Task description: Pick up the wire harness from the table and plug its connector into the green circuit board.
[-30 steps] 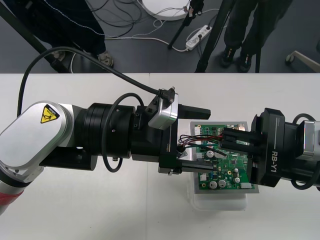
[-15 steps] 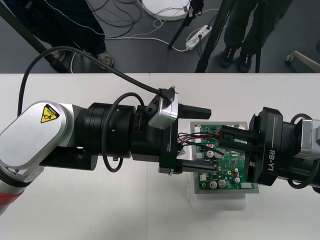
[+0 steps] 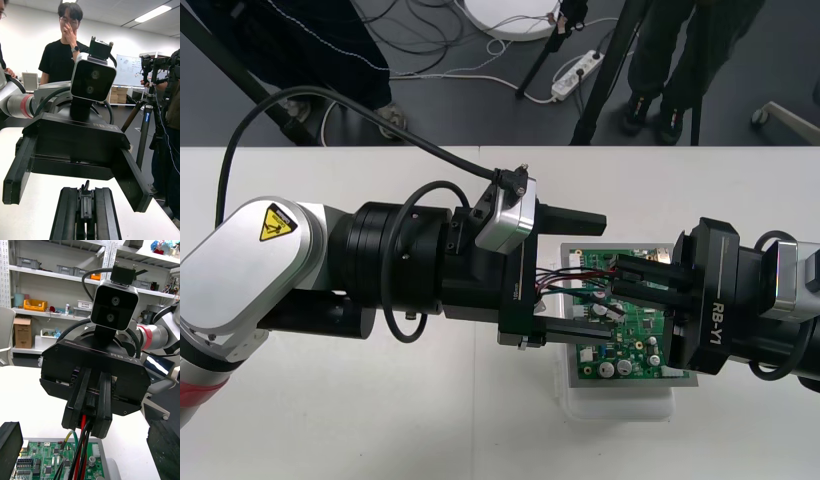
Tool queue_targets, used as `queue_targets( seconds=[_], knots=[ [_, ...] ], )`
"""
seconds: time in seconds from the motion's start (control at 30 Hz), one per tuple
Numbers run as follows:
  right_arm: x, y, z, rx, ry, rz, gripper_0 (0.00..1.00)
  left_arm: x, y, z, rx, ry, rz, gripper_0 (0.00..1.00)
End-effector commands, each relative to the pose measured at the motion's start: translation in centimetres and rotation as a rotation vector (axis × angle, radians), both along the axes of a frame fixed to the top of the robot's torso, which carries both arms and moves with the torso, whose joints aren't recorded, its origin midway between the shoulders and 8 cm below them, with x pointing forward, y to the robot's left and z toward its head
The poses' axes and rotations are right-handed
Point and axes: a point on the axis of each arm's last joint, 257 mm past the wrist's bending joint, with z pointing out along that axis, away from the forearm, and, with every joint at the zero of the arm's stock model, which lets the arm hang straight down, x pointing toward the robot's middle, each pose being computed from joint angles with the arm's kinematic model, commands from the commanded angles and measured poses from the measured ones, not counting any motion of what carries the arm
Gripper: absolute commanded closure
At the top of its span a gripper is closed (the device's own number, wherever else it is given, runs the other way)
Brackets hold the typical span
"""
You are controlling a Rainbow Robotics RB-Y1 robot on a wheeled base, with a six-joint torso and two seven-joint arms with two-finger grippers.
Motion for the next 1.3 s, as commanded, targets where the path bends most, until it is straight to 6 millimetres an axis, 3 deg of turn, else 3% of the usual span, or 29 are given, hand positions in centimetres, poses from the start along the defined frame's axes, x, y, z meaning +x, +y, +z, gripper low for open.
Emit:
queue_targets(
  seconds=[0.03,0.4,0.43,0.47,0.5,0.53,1.3],
  knots=[
    [-1.1,1.3,1.6,0.027,-0.019,0.037,1.0,-0.2,-1.2,2.3,-0.06,-0.091,-0.008,0.03],
    [-1.1,1.3,1.6,0.027,-0.015,0.037,1.0,-0.1,-0.9,2.1,-0.053,-0.096,-0.006,0.05],
    [-1.0,1.3,1.6,0.028,-0.016,0.036,1.0,-0.1,-0.8,2.1,-0.053,-0.096,-0.006,0.3],
    [-1.1,1.3,1.6,0.026,-0.015,0.038,1.0,-0.1,-0.8,2.1,-0.053,-0.098,-0.005,0.48],
    [-1.1,1.3,1.6,0.027,-0.015,0.037,1.0,-0.1,-0.7,2.0,-0.05,-0.096,-0.005,0.82],
    [-1.1,1.3,1.6,0.028,-0.015,0.038,1.0,-0.1,-0.7,2.0,-0.051,-0.096,-0.006,0.99],
    [-1.0,1.3,1.6,0.031,-0.014,0.033,1.0,0.5,0.2,2.2,-0.059,-0.086,0.013,1.0]
  ],
)
